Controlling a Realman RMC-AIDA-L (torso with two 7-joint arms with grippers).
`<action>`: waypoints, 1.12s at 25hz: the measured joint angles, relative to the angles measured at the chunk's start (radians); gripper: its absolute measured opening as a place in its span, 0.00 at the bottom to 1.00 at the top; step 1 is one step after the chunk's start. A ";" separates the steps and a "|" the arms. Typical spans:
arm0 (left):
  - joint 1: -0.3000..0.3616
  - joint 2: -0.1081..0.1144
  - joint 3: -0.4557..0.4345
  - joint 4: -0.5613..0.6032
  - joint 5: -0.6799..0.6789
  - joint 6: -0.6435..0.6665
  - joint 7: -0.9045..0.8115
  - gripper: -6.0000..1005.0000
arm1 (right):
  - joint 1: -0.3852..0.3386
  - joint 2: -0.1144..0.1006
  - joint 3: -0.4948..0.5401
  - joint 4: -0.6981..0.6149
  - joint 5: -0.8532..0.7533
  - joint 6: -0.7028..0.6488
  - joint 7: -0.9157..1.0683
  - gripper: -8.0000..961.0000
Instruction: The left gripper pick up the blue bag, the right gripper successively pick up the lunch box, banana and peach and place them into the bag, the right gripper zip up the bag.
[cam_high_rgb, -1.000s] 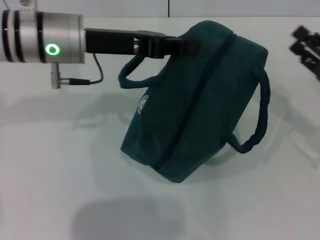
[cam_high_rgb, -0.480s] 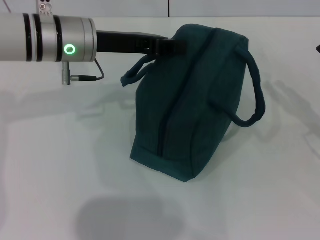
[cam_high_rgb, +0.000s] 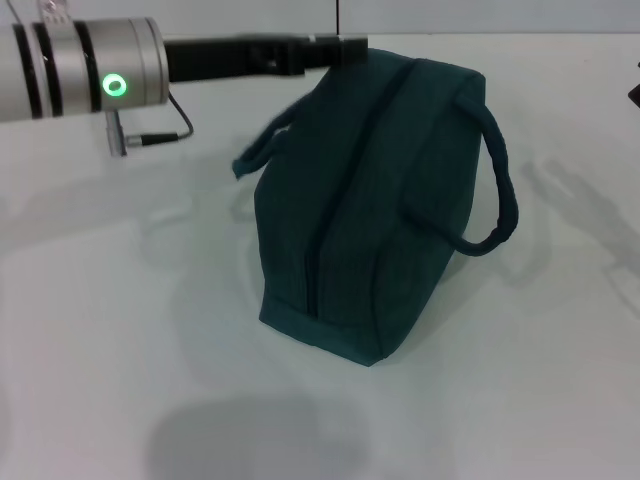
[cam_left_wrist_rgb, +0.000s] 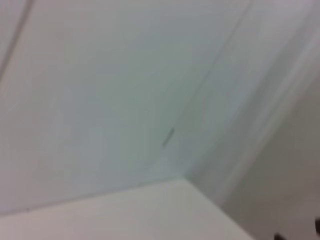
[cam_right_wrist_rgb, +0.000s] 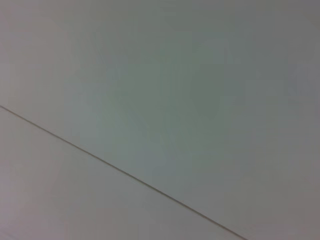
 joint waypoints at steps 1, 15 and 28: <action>0.001 0.002 -0.014 0.001 -0.014 0.000 0.001 0.41 | 0.000 0.000 -0.001 0.000 0.000 0.000 -0.003 0.83; 0.038 0.037 -0.040 0.069 -0.101 0.154 0.076 0.85 | 0.000 -0.024 -0.007 -0.103 -0.117 -0.109 -0.261 0.90; 0.240 0.068 -0.041 0.190 -0.238 0.503 0.234 0.87 | 0.025 0.011 -0.009 -0.272 -0.423 -0.351 -0.572 0.92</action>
